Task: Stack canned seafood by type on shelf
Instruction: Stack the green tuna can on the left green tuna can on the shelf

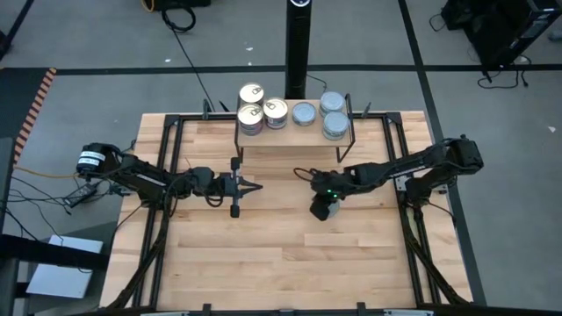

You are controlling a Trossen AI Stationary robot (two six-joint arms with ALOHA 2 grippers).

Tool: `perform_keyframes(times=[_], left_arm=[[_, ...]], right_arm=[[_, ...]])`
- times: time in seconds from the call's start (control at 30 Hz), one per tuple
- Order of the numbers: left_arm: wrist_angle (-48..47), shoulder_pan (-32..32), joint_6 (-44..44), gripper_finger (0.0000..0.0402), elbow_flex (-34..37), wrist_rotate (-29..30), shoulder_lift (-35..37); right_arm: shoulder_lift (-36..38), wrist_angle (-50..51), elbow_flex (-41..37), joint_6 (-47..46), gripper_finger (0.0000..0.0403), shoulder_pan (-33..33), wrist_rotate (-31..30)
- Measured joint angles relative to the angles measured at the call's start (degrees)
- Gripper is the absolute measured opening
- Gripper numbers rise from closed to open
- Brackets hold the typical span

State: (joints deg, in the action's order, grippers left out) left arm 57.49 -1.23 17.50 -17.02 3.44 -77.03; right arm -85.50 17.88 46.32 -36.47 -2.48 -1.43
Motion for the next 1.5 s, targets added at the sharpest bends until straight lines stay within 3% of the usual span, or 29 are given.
perform_keyframes(times=[0.4, 0.63, 0.83, 1.17, 1.5], left_arm=[[-1.5, 0.0, -1.9, 0.0005, 0.0, 0.0, 0.0], [-2.5, 0.0, -3.1, 0.0005, 0.0, -0.5, 0.0], [-7.5, 0.0, -5.2, 0.0005, -1.2, -3.2, 0.0], [-24.8, 0.0, -12.7, 0.0006, -10.9, -6.1, -1.3], [-24.9, 0.0, -15.9, 0.0006, -21.1, -7.8, -14.5]], right_arm=[[-2.2, 32.0, 14.7, 1.7, 0.0005, -4.9, -4.1], [-2.2, 44.3, 12.6, -4.0, 0.0005, -7.8, -4.4], [-2.2, 37.8, 7.0, -5.8, 0.0005, -9.2, -2.8], [-2.5, 12.7, -3.7, -4.0, 0.0005, -8.7, -1.8], [-2.5, 0.6, -5.6, 1.6, 0.0005, -8.7, -7.5]])
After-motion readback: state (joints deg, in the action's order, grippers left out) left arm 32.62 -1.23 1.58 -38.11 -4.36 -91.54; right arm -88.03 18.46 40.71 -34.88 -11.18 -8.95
